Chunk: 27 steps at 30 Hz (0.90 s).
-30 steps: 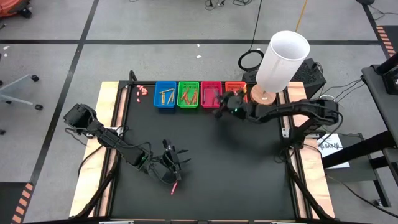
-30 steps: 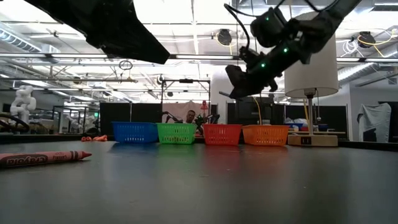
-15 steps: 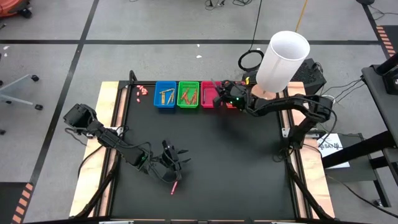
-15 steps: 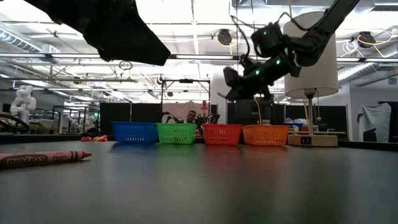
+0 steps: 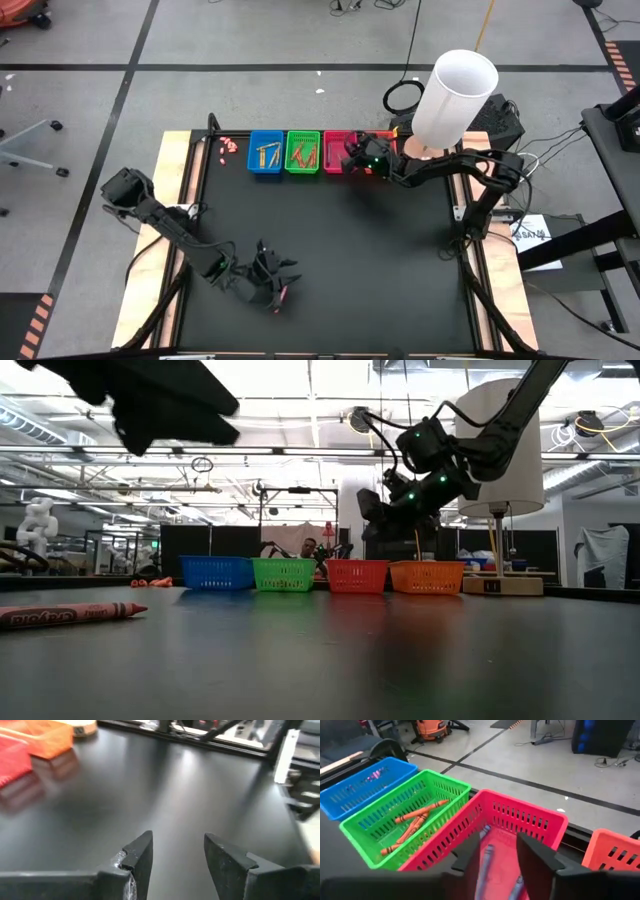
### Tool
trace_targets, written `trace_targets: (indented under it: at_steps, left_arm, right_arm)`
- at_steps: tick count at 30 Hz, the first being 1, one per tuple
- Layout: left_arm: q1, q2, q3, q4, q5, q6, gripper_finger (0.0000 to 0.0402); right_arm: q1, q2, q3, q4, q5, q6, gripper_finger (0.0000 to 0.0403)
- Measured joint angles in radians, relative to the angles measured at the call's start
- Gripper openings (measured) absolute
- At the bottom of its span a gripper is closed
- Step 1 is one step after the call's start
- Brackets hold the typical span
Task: Sort crayons
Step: Put the red crayon into the orange bin
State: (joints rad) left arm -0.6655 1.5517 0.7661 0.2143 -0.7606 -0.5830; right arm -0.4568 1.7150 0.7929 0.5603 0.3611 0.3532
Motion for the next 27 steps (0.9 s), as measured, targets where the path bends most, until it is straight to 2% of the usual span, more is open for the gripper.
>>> trace_targets:
  at_steps: [2, 6, 9, 13, 16, 21, 24, 27]
  left_arm:
    - [-0.028, 0.000, 0.020, -0.026, 0.006, -0.045, 0.0176]
    - [-0.068, 0.000, 0.084, -0.177, 0.010, -0.179, 0.0176]
    - [-0.089, 0.000, 0.139, -0.301, 0.044, -0.285, 0.0176]
    - [-0.125, 0.005, 0.216, -0.415, 0.084, -0.381, 0.0176]
    - [-0.132, 0.036, 0.277, -0.503, 0.122, -0.411, 0.0176]
    - [-0.134, 0.139, 0.366, -0.655, 0.240, -0.453, 0.0176]
    - [-0.136, 0.220, 0.406, -0.698, 0.291, -0.433, 0.0176]
    - [-0.134, 0.285, 0.453, -0.768, 0.317, -0.483, 0.0176]
  right_arm:
    - [0.005, -0.012, 0.000, -0.010, -0.028, -0.021, 0.0125]
    - [0.039, -0.071, 0.000, -0.055, -0.166, -0.103, 0.0147]
    - [0.105, -0.137, 0.000, -0.171, -0.203, -0.156, 0.0152]
    - [0.256, -0.203, -0.005, -0.318, -0.172, -0.204, 0.0152]
    - [0.381, -0.238, -0.027, -0.305, -0.128, -0.248, 0.0151]
    - [0.569, -0.254, -0.066, -0.256, -0.127, -0.317, 0.0151]
    - [0.662, -0.254, -0.071, -0.257, -0.127, -0.344, 0.0151]
    - [0.734, -0.252, -0.071, -0.251, -0.126, -0.351, 0.0151]
